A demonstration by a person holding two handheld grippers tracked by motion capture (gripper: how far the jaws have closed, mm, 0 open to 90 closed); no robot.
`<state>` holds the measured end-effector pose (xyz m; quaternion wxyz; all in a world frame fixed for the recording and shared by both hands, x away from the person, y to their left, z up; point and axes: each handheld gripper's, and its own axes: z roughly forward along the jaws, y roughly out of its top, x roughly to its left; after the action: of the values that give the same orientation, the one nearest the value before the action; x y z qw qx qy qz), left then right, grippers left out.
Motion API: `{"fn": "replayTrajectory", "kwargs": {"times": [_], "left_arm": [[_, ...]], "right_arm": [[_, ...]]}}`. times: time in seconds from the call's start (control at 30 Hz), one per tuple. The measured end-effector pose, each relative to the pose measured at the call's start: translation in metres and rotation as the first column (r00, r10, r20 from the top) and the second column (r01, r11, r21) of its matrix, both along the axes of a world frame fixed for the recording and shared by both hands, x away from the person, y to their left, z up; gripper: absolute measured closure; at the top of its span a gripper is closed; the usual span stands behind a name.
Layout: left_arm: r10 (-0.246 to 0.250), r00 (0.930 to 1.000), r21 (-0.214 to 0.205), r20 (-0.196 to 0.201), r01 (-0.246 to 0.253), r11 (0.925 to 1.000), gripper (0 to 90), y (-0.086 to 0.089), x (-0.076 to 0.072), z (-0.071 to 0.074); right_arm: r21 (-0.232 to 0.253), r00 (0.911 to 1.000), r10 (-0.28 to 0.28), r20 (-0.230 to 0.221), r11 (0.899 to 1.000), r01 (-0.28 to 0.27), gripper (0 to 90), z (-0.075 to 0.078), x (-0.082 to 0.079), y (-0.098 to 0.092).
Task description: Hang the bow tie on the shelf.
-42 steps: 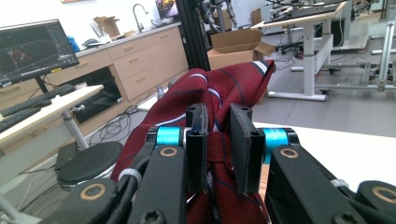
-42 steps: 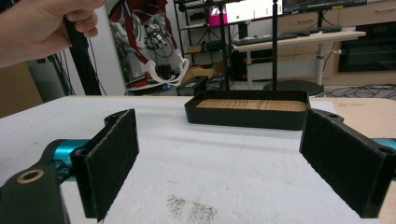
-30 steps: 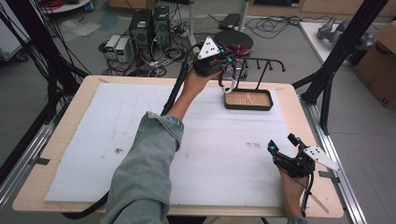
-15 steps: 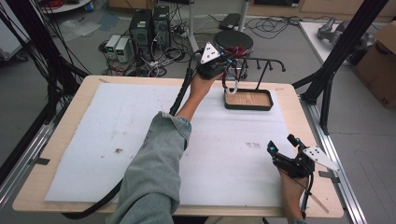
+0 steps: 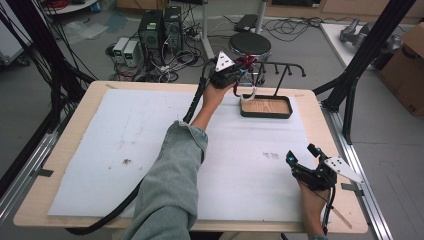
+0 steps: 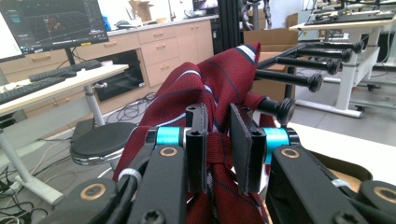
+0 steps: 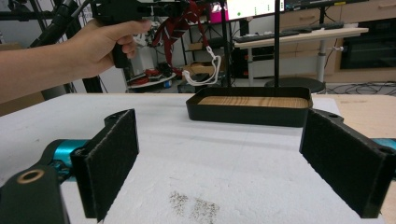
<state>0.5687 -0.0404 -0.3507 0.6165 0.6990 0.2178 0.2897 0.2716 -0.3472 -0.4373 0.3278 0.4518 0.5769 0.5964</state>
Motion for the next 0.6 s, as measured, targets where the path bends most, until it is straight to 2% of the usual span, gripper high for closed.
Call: {"fn": "replayTrajectory", "kwargs": {"times": [0.07, 0.27, 0.6], "left_arm": [[-0.003, 1.0000, 0.017, 0.003, 0.003, 0.9999, 76.3, -0.0007, -0.0003, -0.0004], [0.003, 1.0000, 0.030, 0.000, -0.003, 0.9996, 75.6, 0.0012, 0.0009, -0.0010], [-0.007, 1.0000, 0.049, -0.002, 0.007, 0.9988, 67.3, 0.0054, -0.0002, 0.0013]], "right_arm": [[0.001, 1.0000, 0.000, 0.000, 1.000, 0.000, 10.9, 0.0000, -0.0001, 0.0000], [0.001, 1.0000, 0.003, 0.000, 1.000, -0.003, 10.8, 0.0000, -0.0001, 0.0002], [-0.001, 1.0000, -0.003, -0.003, 1.000, 0.003, 10.9, 0.0000, -0.0004, -0.0001]]}}
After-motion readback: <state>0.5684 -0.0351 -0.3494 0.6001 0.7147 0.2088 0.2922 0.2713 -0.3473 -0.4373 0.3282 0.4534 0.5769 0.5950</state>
